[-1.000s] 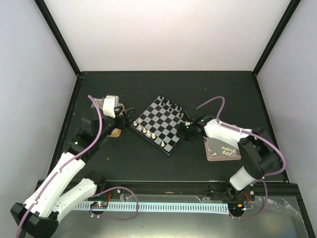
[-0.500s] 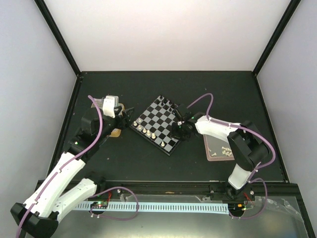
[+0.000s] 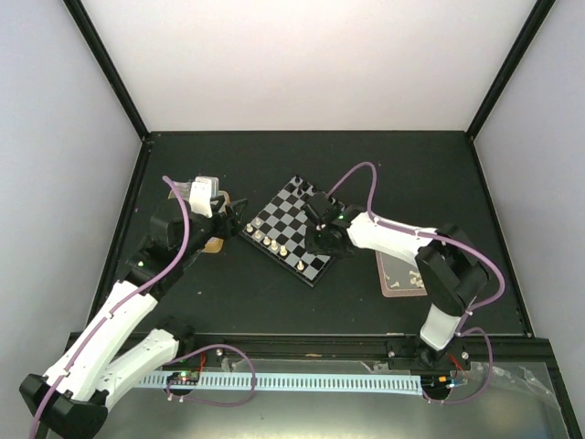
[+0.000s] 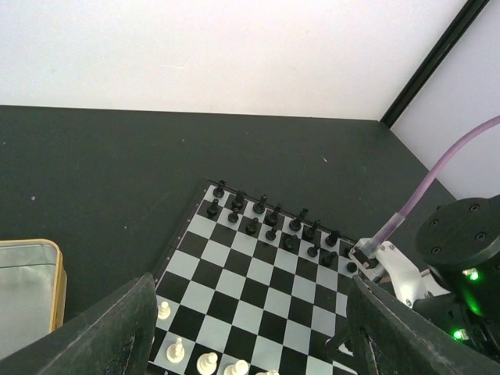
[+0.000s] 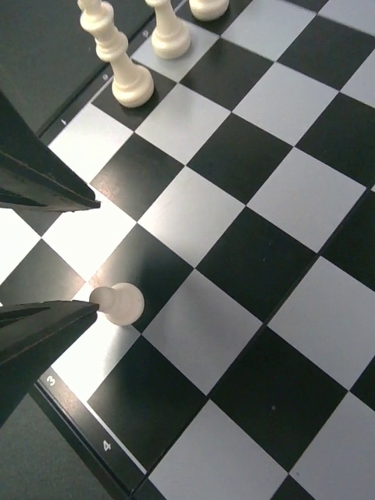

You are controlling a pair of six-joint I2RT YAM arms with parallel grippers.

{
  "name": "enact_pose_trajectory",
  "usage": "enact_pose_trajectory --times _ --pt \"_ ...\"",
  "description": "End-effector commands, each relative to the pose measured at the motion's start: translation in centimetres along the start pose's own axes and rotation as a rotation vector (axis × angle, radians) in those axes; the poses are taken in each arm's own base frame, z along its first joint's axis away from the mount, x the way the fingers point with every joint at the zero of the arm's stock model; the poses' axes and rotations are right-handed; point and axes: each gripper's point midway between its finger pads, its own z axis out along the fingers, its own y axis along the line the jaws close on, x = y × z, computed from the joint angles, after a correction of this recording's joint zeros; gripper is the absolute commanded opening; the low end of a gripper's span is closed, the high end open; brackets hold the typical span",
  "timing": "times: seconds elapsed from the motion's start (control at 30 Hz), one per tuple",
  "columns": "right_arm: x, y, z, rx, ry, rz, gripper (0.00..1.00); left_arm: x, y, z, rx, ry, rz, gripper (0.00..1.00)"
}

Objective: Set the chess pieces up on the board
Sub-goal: Place the chess piece on the chessboard, then pick up the chess piece from the chessboard.

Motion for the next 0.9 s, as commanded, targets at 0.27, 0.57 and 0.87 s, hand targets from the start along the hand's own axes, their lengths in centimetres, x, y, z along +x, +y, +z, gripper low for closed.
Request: enact_pose_trajectory --times 0.27,0.57,0.87 --pt "-1.4 -2.0 0.4 0.276 -0.103 -0.144 0.28 -1.2 -0.1 -0.6 -0.004 -0.032 0.003 0.68" --pt "-1.8 -1.6 1.0 0.277 -0.108 -0.162 0.19 -1.1 -0.1 -0.5 -0.003 -0.03 0.001 0.68" --pt "-2.5 -0.9 0.9 0.261 -0.128 -0.19 0.03 -1.1 0.0 -0.6 -0.006 -0.033 0.001 0.68"
